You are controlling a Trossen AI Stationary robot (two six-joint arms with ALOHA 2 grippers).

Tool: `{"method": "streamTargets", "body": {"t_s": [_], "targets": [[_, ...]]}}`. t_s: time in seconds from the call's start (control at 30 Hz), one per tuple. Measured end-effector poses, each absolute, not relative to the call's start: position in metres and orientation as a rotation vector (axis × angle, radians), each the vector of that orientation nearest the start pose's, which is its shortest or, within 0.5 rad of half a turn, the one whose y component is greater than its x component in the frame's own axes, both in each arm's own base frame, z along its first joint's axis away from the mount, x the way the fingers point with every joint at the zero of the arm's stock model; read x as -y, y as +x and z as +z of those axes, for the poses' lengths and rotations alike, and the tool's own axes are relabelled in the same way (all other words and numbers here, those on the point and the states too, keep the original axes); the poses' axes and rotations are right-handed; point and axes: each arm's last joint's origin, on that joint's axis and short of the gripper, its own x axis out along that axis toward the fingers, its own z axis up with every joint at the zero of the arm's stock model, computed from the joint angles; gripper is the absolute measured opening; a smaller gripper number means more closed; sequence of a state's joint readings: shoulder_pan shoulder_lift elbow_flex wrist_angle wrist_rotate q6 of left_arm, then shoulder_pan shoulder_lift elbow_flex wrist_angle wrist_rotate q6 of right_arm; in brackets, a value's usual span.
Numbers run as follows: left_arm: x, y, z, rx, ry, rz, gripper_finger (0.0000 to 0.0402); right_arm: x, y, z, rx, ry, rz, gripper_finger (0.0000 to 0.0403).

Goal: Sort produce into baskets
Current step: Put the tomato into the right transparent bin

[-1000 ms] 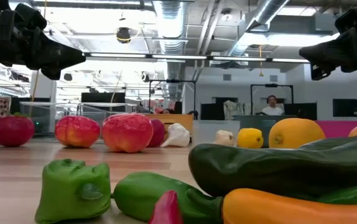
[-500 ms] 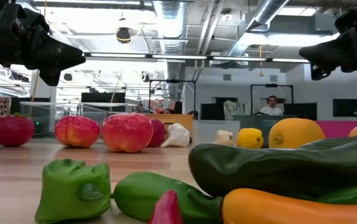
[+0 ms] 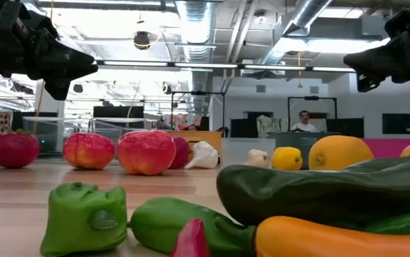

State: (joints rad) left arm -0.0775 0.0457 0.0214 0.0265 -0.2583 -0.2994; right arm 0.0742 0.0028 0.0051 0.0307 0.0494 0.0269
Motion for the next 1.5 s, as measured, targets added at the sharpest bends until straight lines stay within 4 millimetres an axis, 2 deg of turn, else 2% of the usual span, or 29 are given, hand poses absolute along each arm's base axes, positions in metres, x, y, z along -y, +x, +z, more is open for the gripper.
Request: {"method": "streamTargets", "body": {"t_s": [0.37,0.5,0.63,0.8,1.0,1.07,1.3,1.5], "targets": [[0.0,0.099,0.171,0.049,-0.306,0.2,0.0097,-0.006,0.097,0.168,0.033,0.029,0.025,0.0052],[0.001,0.098,0.181,0.136,-0.321,0.134,0.0119,-0.006,0.097,0.168,0.032,0.029,0.025,0.0052],[0.002,0.097,0.188,0.208,-0.334,0.088,0.017,-0.006,0.097,0.168,0.033,0.029,0.025,0.0052],[0.003,0.097,0.193,0.257,-0.344,0.054,0.0262,-0.006,0.097,0.168,0.032,0.029,0.025,0.0052],[0.001,0.102,0.197,0.293,-0.342,0.106,0.0377,-0.006,0.097,0.168,0.033,0.029,0.025,0.0052],[0.001,0.104,0.199,0.308,-0.319,0.121,0.0393,-0.006,0.097,0.168,0.032,0.029,0.025,0.0052],[0.001,0.125,0.21,0.271,-0.355,0.191,0.0397,-0.006,0.097,0.168,0.032,0.029,0.025,0.0052],[0.004,0.167,0.235,0.143,-0.324,0.222,0.0399,-0.006,0.097,0.168,0.033,0.029,0.025,0.0052]]}}
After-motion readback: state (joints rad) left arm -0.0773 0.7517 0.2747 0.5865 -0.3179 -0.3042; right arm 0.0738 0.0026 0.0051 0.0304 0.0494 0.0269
